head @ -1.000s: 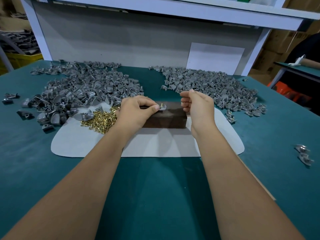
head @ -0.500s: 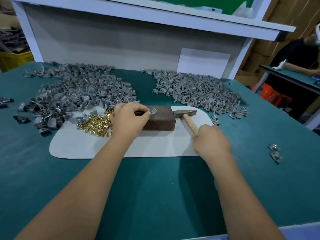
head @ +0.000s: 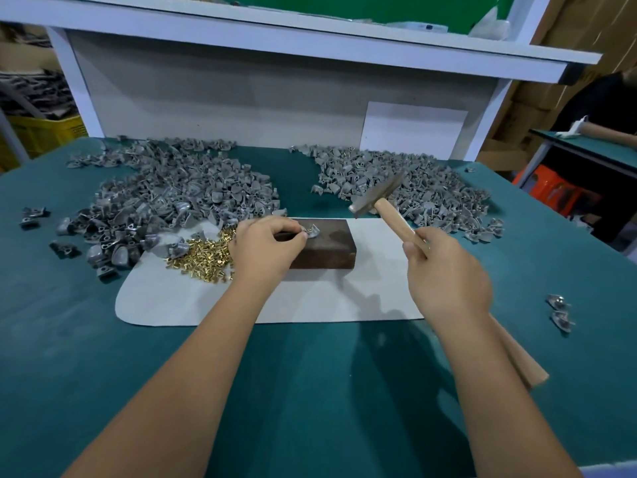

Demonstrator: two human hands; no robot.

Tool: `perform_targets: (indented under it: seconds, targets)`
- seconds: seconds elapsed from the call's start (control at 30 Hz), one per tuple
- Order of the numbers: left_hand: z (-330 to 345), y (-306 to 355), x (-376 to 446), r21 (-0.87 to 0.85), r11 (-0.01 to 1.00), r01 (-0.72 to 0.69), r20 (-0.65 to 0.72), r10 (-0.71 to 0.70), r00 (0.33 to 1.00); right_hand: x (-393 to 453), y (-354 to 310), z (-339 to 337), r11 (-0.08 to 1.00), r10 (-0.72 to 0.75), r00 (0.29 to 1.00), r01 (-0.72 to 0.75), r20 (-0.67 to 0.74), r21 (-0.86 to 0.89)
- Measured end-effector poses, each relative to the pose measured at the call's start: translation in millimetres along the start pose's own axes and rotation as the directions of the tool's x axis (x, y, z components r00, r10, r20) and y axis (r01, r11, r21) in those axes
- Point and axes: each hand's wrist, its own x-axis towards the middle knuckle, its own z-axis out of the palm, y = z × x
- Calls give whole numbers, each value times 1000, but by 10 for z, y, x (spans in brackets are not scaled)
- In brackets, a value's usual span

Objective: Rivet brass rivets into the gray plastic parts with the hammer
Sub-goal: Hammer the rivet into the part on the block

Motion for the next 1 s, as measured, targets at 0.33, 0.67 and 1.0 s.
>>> perform_targets:
  seconds: [0.33,0.67,1.0]
  targets:
    - [-15,-43,69,-109,994,-23,58,29,998,-144,-222,57,978,-208,969,207,-130,-18]
    - [1,-61,85,-149,989,-13,50,21,999,-109,-300,21,936,-306,950,289,-59,-202]
    - [2,-65,92,-187,982,13,66,-1,998,-135,-275,75,927,-314,948,296,-45,-233]
